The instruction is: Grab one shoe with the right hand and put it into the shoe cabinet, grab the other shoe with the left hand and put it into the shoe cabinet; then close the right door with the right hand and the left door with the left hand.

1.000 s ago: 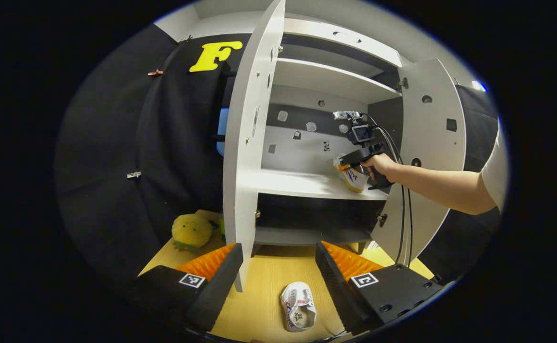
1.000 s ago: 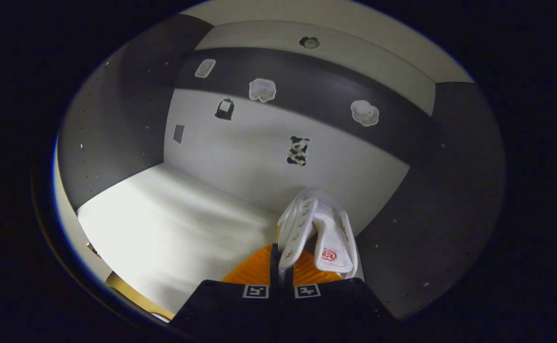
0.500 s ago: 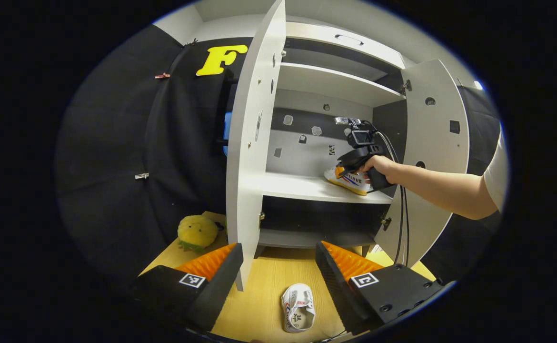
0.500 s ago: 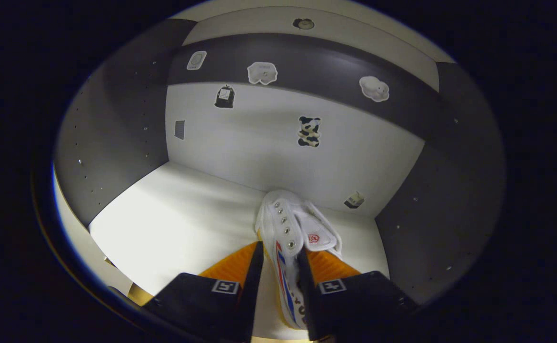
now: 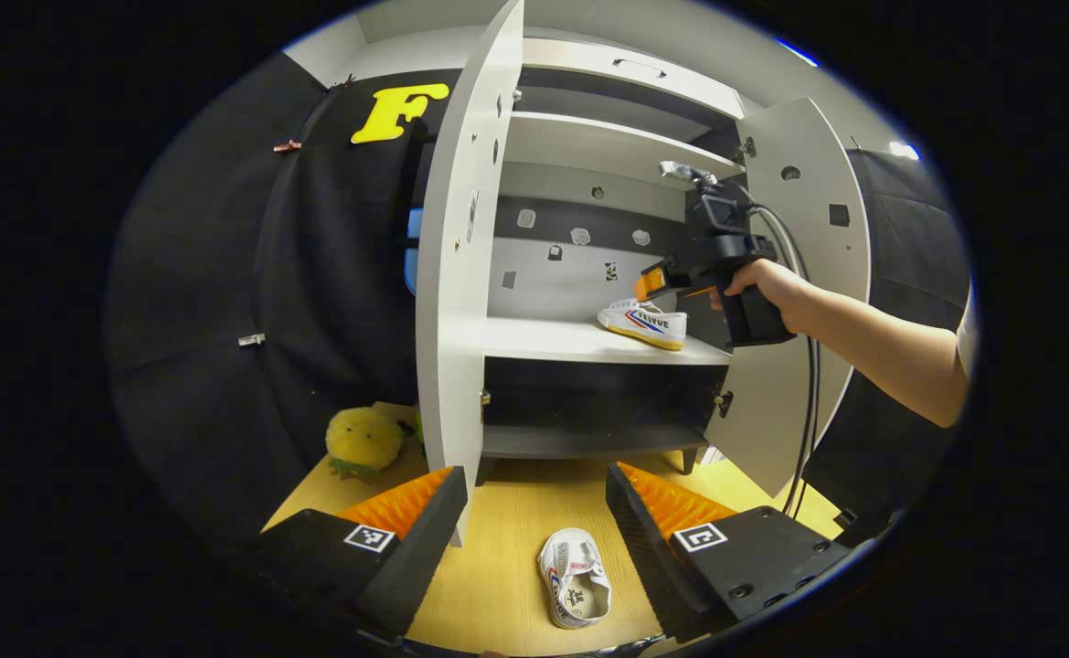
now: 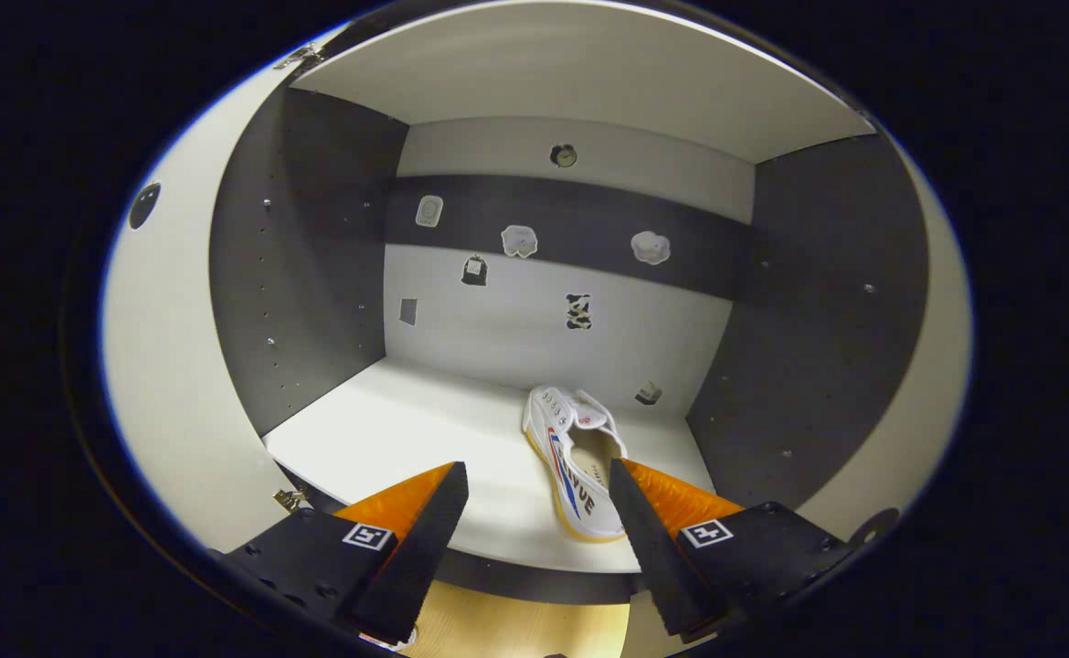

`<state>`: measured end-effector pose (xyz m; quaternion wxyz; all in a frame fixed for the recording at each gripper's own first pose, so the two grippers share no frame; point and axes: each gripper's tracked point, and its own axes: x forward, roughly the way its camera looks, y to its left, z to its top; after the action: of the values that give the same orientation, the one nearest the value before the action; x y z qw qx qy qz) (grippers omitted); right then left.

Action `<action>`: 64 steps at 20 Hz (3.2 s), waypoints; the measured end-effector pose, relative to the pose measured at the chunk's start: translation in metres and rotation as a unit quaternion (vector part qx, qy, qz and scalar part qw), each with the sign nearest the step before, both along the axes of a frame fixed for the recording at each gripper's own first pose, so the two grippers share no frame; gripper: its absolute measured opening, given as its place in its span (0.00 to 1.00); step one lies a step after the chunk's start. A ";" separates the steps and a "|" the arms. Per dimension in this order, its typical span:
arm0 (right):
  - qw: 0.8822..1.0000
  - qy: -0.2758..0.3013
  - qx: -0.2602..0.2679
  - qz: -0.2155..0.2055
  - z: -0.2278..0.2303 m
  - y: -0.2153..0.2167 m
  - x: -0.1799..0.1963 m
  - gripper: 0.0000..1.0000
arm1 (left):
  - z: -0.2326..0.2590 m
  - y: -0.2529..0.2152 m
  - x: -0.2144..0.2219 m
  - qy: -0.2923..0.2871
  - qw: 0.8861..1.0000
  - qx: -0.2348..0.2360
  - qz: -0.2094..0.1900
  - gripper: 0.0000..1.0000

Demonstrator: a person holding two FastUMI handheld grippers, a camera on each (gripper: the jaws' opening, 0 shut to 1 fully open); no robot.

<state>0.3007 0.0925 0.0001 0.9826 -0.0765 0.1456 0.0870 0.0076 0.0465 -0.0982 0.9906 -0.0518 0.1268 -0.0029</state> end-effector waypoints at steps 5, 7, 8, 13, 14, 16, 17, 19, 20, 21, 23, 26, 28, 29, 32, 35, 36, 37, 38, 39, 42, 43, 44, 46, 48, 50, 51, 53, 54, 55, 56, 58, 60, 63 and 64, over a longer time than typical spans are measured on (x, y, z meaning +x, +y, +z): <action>0.998 -0.047 0.026 -0.038 -0.011 -0.027 -0.089 0.98 | -0.052 -0.001 0.003 0.024 0.999 0.002 -0.037 0.95; 0.996 -0.059 0.035 -0.054 -0.022 -0.040 -0.123 0.98 | -0.080 0.000 0.004 0.046 0.998 0.011 -0.051 0.95; 0.996 -0.059 0.044 -0.057 -0.029 -0.044 -0.139 0.98 | -0.094 -0.001 0.004 0.058 0.997 0.014 -0.057 0.95; 0.994 -0.035 0.055 -0.085 -0.085 -0.065 -0.207 0.98 | -0.168 -0.018 0.001 0.133 0.986 0.019 -0.099 0.95; 0.995 -0.024 0.048 -0.089 -0.099 -0.067 -0.221 0.98 | -0.180 -0.025 0.001 0.151 0.983 0.013 -0.108 0.95; 0.994 0.000 0.045 -0.101 -0.122 -0.072 -0.244 0.98 | -0.207 -0.035 0.004 0.179 0.976 0.011 -0.126 0.95; 0.993 0.013 0.050 -0.105 -0.134 -0.070 -0.255 0.98 | -0.219 -0.038 0.007 0.191 0.973 0.019 -0.132 0.95; 0.991 0.039 0.055 -0.114 -0.155 -0.069 -0.278 0.98 | -0.244 -0.040 0.012 0.215 0.965 0.045 -0.140 0.96; 0.990 0.052 0.056 -0.120 -0.164 -0.069 -0.288 0.98 | -0.257 -0.041 0.015 0.228 0.961 0.056 -0.144 0.95; 0.989 0.061 0.061 -0.117 -0.169 -0.065 -0.298 0.98 | -0.267 -0.043 0.017 0.240 0.957 0.064 -0.148 0.96; 0.990 0.070 0.056 -0.112 -0.176 -0.059 -0.309 0.98 | -0.283 -0.044 0.026 0.252 0.953 0.074 -0.151 0.94; 0.990 0.072 0.048 -0.114 -0.174 -0.064 -0.319 0.98 | -0.293 -0.043 0.048 0.255 0.954 0.079 -0.137 0.80; 0.989 0.070 0.046 -0.123 -0.173 -0.070 -0.322 0.98 | -0.298 -0.045 0.062 0.259 0.954 0.078 -0.131 0.71; 0.988 0.072 0.044 -0.129 -0.175 -0.075 -0.323 0.98 | -0.298 -0.049 0.066 0.258 0.954 0.074 -0.133 0.64; 0.984 0.083 0.044 -0.149 -0.178 -0.088 -0.326 0.98 | -0.302 -0.050 0.075 0.256 0.954 0.099 -0.123 0.46; 0.982 0.080 0.047 -0.163 -0.175 -0.094 -0.328 0.99 | -0.309 -0.035 0.079 0.260 0.950 0.144 -0.101 0.23; 0.982 0.078 0.044 -0.167 -0.175 -0.098 -0.330 0.99 | -0.310 -0.033 0.078 0.266 0.948 0.145 -0.096 0.17; 0.981 0.077 0.042 -0.171 -0.175 -0.101 -0.332 0.98 | -0.308 -0.034 0.081 0.261 0.949 0.144 -0.100 0.10; 0.981 0.078 0.042 -0.174 -0.175 -0.102 -0.333 0.99 | -0.308 -0.034 0.081 0.259 0.949 0.147 -0.104 0.09; 0.980 0.079 0.045 -0.177 -0.176 -0.104 -0.334 0.98 | -0.307 -0.033 0.081 0.258 0.948 0.148 -0.108 0.07; 0.979 0.080 0.050 -0.182 -0.176 -0.106 -0.334 0.98 | -0.307 -0.034 0.083 0.254 0.950 0.134 -0.118 0.05; 0.979 0.081 0.051 -0.181 -0.177 -0.105 -0.334 0.98 | -0.306 -0.035 0.084 0.253 0.952 0.124 -0.117 0.05; 0.979 0.080 0.052 -0.179 -0.177 -0.104 -0.332 0.98 | -0.305 -0.036 0.084 0.255 0.953 0.115 -0.115 0.05; 0.980 0.079 0.055 -0.173 -0.175 -0.099 -0.330 0.99 | -0.301 -0.036 0.084 0.252 0.955 0.110 -0.111 0.05; 0.982 0.072 0.052 -0.166 -0.170 -0.096 -0.328 0.99 | -0.286 -0.037 0.085 0.236 0.960 0.104 -0.109 0.05; 0.983 0.067 0.051 -0.162 -0.166 -0.096 -0.325 0.99 | -0.264 -0.042 0.086 0.220 0.965 0.090 -0.107 0.05; 0.984 0.065 0.052 -0.161 -0.164 -0.096 -0.324 0.99 | -0.253 -0.045 0.088 0.211 0.968 0.082 -0.107 0.05; 0.984 0.062 0.053 -0.160 -0.161 -0.096 -0.320 0.99 | -0.225 -0.051 0.091 0.190 0.973 0.072 -0.106 0.05; 0.984 0.060 0.053 -0.158 -0.159 -0.095 -0.319 0.99 | -0.210 -0.053 0.092 0.179 0.976 0.067 -0.106 0.05; 0.985 0.057 0.053 -0.154 -0.156 -0.094 -0.316 0.99 | -0.196 -0.055 0.093 0.171 0.977 0.062 -0.106 0.05; 0.986 0.054 0.052 -0.148 -0.153 -0.093 -0.314 0.99 | -0.182 -0.055 0.093 0.166 0.979 0.057 -0.104 0.05; 0.989 0.048 0.047 -0.129 -0.146 -0.091 -0.307 0.98 | -0.153 -0.055 0.094 0.156 0.982 0.048 -0.095 0.05; 0.992 0.038 0.047 -0.109 -0.137 -0.093 -0.298 0.98 | -0.119 -0.051 0.098 0.142 0.985 0.051 -0.080 0.05; 0.995 0.020 0.054 -0.084 -0.124 -0.099 -0.284 0.98 | -0.064 -0.045 0.112 0.114 0.991 0.054 -0.051 0.05; 0.996 0.011 0.054 -0.075 -0.120 -0.101 -0.279 0.98 | -0.046 -0.043 0.119 0.106 0.992 0.051 -0.037 0.05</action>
<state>0.0212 -0.0083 -0.1200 0.9873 -0.0111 0.1568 0.0219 0.1264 0.0035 -0.1442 0.9720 0.0037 0.2333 -0.0275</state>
